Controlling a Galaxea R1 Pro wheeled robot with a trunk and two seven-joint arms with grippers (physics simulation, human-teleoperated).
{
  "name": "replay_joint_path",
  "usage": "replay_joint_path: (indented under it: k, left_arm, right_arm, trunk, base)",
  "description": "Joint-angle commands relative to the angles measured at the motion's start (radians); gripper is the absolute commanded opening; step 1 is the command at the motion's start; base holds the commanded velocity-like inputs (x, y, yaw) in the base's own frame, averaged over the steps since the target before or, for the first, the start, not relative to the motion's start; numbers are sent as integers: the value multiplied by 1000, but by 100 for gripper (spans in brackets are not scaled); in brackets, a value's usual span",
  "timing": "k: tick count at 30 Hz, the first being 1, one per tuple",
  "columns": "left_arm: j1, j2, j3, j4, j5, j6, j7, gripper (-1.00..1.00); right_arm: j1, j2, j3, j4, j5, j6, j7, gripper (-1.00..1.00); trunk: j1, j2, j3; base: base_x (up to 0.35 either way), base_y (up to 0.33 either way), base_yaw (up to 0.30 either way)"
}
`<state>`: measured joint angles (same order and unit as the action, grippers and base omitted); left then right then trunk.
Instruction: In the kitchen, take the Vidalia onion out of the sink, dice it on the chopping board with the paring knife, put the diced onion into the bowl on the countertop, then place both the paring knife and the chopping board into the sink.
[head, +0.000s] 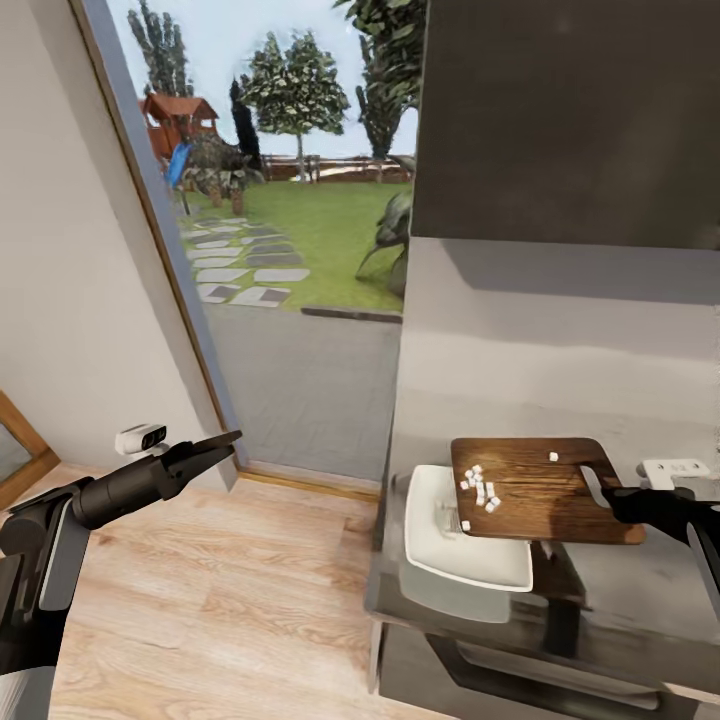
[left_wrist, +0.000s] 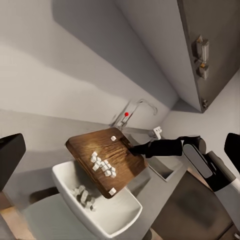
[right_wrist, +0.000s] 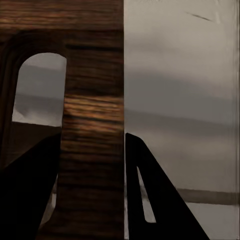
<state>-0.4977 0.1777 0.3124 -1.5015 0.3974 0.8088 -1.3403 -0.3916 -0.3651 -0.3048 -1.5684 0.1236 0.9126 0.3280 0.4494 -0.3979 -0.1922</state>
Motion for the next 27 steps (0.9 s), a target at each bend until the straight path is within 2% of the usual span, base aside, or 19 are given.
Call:
replay_joint_path:
  k: [1,4,6,8,11,18,27]
  left_arm:
    - [-1,0,0,0,2,10,-2,100]
    - [-1,0,0,0,3,10,-2,100]
    - [-1,0,3,0,3,10,-2,100]
    - [-1,0,5,0,3,10,-2,100]
    - [-1,0,6,0,3,10,-2,100]
    - [-1,2,7,0,3,10,-3,100]
    - [-1,2,7,1,3,10,-3,100]
  right_arm:
    - [-1,0,0,-1,7,4,9,-100]
    - [-1,0,0,-1,7,5,-3,-100]
    - [-1,0,1,-1,7,5,-40,-100]
    - [-1,6,31,-2,7,4,-69,-100]
    - [-1,17,47,-3,8,3,-80,-100]
    - [-1,21,55,-4,7,3,-140,-100]
    - [-1,21,56,-4,7,-2,-143,-100]
  trunk:
    - [1,-2,-2]
    - [1,-2,-2]
    - [1,-2,-2]
    - [1,-2,-2]
    - [1,-2,-2]
    - [1,-2,-2]
    - [1,-2,-2]
  base:
    - [0,-131,0]
    - [0,-57,0]
    - [0,-13,0]
    - [0,-3,0]
    - [0,-1,0]
    - [0,0,0]
    - [0,0,0]
